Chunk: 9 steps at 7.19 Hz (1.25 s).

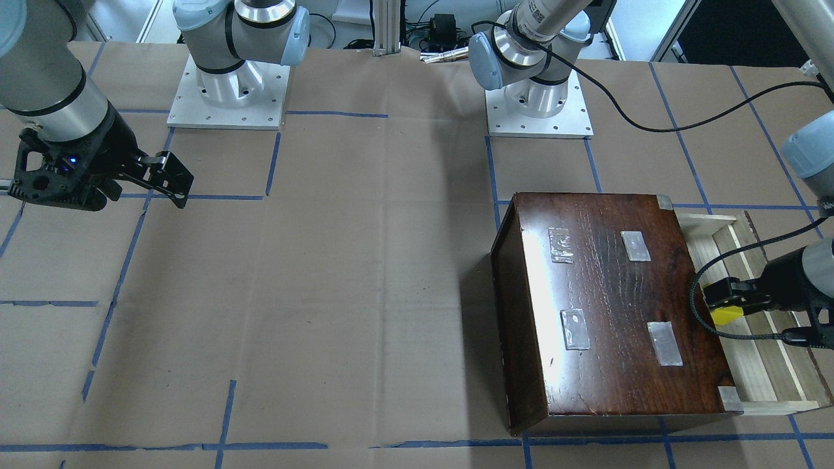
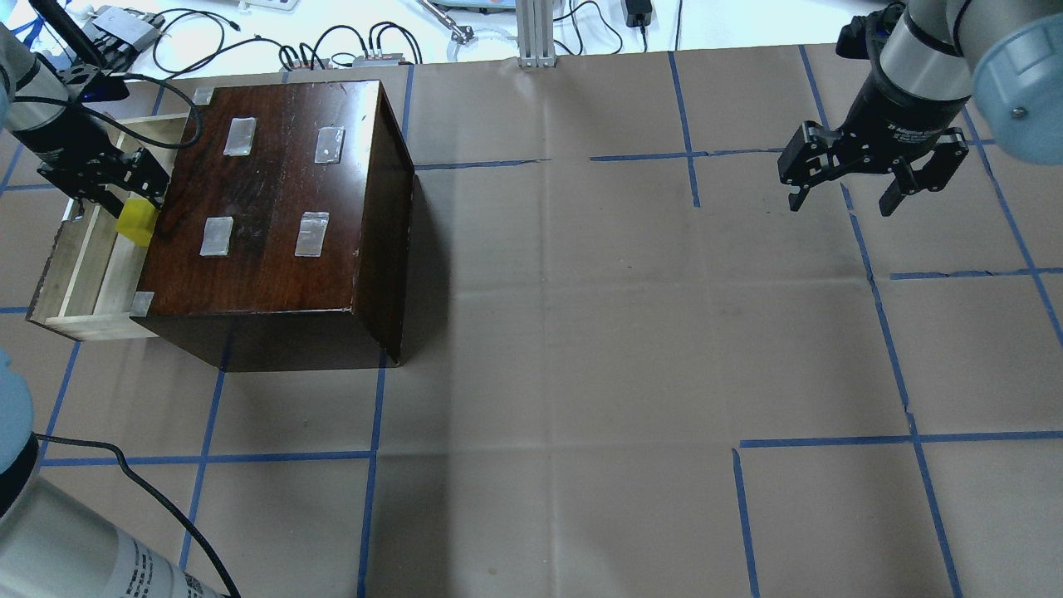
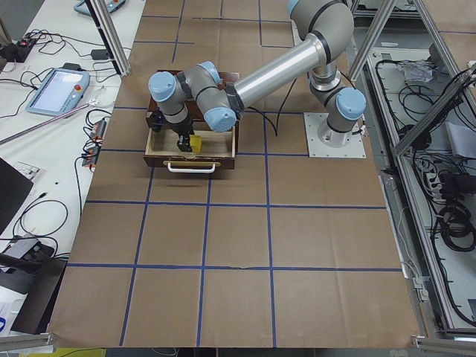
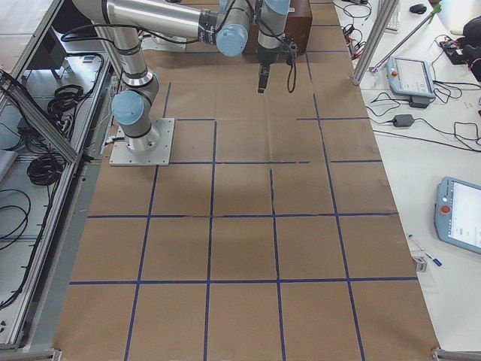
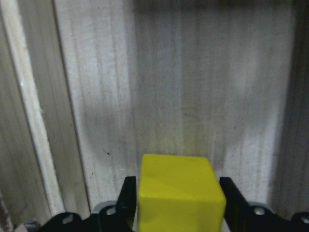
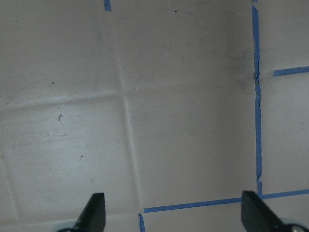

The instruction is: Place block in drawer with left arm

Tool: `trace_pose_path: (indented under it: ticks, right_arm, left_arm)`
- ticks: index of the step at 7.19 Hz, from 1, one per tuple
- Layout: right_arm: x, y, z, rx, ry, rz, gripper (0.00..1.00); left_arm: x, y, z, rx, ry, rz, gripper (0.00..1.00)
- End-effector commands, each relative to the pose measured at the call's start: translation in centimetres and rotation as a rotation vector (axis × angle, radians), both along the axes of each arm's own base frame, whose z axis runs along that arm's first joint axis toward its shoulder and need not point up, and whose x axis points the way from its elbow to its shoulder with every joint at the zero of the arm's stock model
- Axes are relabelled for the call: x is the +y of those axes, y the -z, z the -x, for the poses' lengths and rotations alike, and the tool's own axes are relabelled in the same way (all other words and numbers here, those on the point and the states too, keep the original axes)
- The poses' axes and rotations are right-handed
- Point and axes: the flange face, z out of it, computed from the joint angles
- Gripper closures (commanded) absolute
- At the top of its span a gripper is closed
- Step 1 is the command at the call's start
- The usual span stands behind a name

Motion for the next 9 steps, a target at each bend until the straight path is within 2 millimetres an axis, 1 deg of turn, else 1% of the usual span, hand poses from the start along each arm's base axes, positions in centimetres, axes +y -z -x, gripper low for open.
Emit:
trace_pose_path:
  ticks: [1, 2, 3, 4, 5, 6, 7, 8, 9]
  right_arm:
    - [0.0, 0.0, 0.0, 0.000, 0.001, -0.001, 0.00]
    - [0.0, 0.0, 0.0, 0.000, 0.001, -0.001, 0.00]
    - [0.0, 0.0, 0.0, 0.000, 0.000, -0.001, 0.00]
    - [0.0, 0.0, 0.0, 0.000, 0.001, -0.001, 0.00]
    - [0.0, 0.0, 0.0, 0.000, 0.001, -0.001, 0.00]
    - [0.0, 0.0, 0.0, 0.000, 0.001, -0.001, 0.00]
    - [0.0, 0.0, 0.0, 0.000, 0.001, -0.001, 0.00]
    - [0.0, 0.0, 0.0, 0.000, 0.001, -0.001, 0.00]
    - [0.0, 0.0, 0.0, 0.000, 0.001, -0.001, 0.00]
  left_arm:
    - [0.3, -2.2, 0.1, -0.022, 0.004, 0.030, 0.23]
    - [0.6, -3.5, 0.2, -0.032, 0.004, 0.046, 0.23]
    - [1.3, -5.9, 0.6, -0.048, 0.001, 0.078, 0.19]
    - [2.3, -8.4, 1.5, -0.051, -0.001, 0.110, 0.08]
    - [3.3, -10.3, 3.5, -0.061, -0.027, 0.128, 0.05]
    - [3.7, -11.7, 9.1, -0.068, 0.009, 0.147, 0.01]
    - [4.7, -13.0, 15.9, -0.069, 0.032, 0.165, 0.01]
    - [5.7, -12.6, 22.0, -0.054, 0.014, 0.131, 0.01]
    - [6.3, -12.0, 26.7, -0.051, 0.005, 0.108, 0.01]
